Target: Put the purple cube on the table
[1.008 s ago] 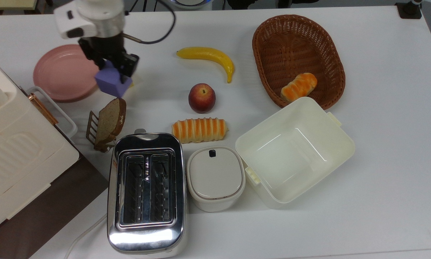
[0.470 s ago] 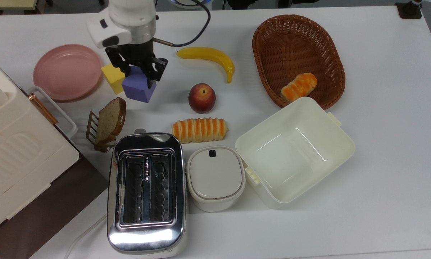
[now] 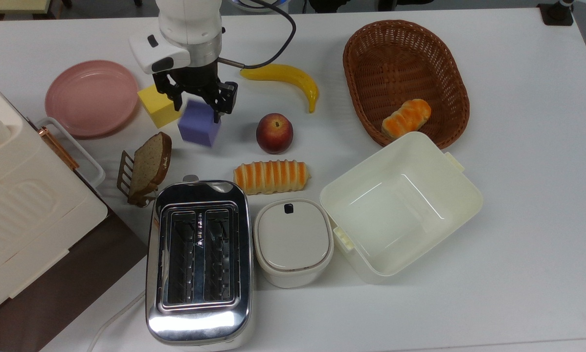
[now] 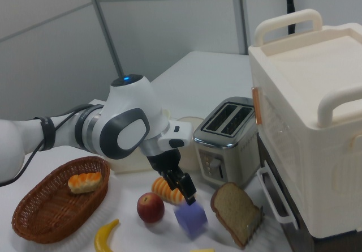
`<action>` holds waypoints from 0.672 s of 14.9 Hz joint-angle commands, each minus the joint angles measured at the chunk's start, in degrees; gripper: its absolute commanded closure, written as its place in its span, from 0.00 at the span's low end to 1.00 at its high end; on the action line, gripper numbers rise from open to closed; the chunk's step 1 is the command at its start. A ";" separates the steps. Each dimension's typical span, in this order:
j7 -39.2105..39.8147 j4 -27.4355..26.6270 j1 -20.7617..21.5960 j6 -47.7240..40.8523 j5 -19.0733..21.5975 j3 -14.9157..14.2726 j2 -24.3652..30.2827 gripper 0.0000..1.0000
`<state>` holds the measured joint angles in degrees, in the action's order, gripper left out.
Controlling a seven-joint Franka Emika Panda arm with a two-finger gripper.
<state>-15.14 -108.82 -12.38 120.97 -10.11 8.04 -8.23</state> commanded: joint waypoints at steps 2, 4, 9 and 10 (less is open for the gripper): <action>-1.73 0.45 0.52 -3.37 -0.44 -0.13 0.94 0.00; -1.82 0.88 0.60 -3.63 -0.53 -0.05 1.72 0.00; -1.64 14.92 0.60 -25.92 0.52 3.71 3.31 0.00; -1.64 16.08 0.69 -28.05 1.66 4.78 4.36 0.00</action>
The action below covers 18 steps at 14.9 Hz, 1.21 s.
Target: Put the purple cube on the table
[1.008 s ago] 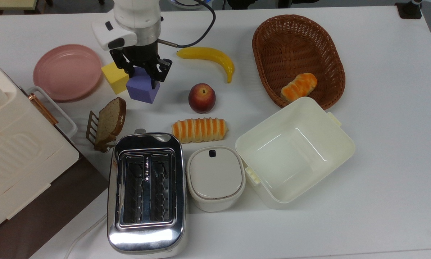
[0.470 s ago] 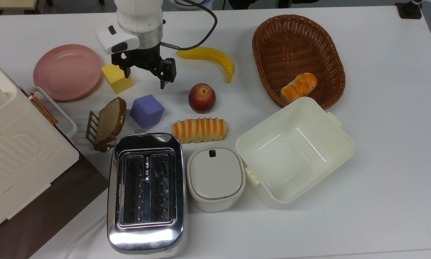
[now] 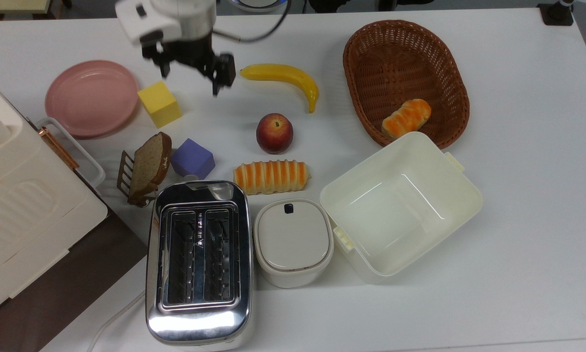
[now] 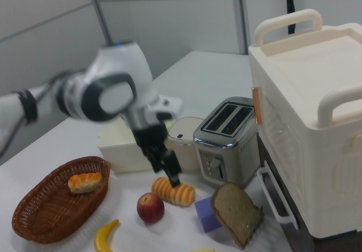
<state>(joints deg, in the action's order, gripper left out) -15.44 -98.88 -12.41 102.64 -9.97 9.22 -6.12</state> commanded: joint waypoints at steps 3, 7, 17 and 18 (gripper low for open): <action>-1.95 6.16 4.92 -10.61 5.31 3.10 6.55 0.00; -3.54 6.16 19.70 -13.08 5.49 -8.94 7.35 0.00; 3.93 6.25 17.60 -11.76 8.72 -16.85 7.26 0.00; 3.93 6.25 17.59 -10.89 9.09 -17.21 7.26 0.00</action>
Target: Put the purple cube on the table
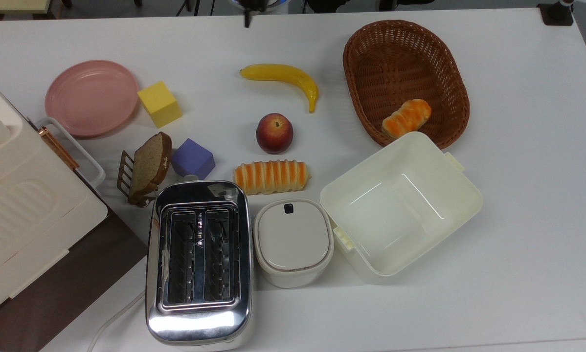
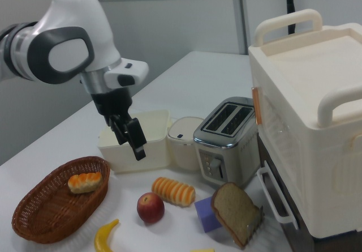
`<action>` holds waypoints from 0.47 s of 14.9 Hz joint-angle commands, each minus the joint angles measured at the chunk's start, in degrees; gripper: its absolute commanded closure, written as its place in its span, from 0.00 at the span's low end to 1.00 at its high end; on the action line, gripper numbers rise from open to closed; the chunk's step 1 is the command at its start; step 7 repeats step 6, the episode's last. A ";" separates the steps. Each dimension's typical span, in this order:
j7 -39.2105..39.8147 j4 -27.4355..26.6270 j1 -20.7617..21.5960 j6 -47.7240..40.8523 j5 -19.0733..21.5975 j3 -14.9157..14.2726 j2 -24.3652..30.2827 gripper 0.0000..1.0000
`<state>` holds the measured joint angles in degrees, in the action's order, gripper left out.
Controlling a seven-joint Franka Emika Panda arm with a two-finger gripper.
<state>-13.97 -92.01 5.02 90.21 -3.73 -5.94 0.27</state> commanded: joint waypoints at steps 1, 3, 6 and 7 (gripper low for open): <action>2.45 -0.71 0.17 2.50 2.68 -2.06 0.70 0.00; 2.80 -0.72 0.08 3.30 2.50 -2.06 0.61 0.00; 6.14 -0.72 -0.10 3.13 2.85 -2.14 0.52 0.00; 6.14 -0.72 -0.10 3.13 2.85 -2.14 0.52 0.00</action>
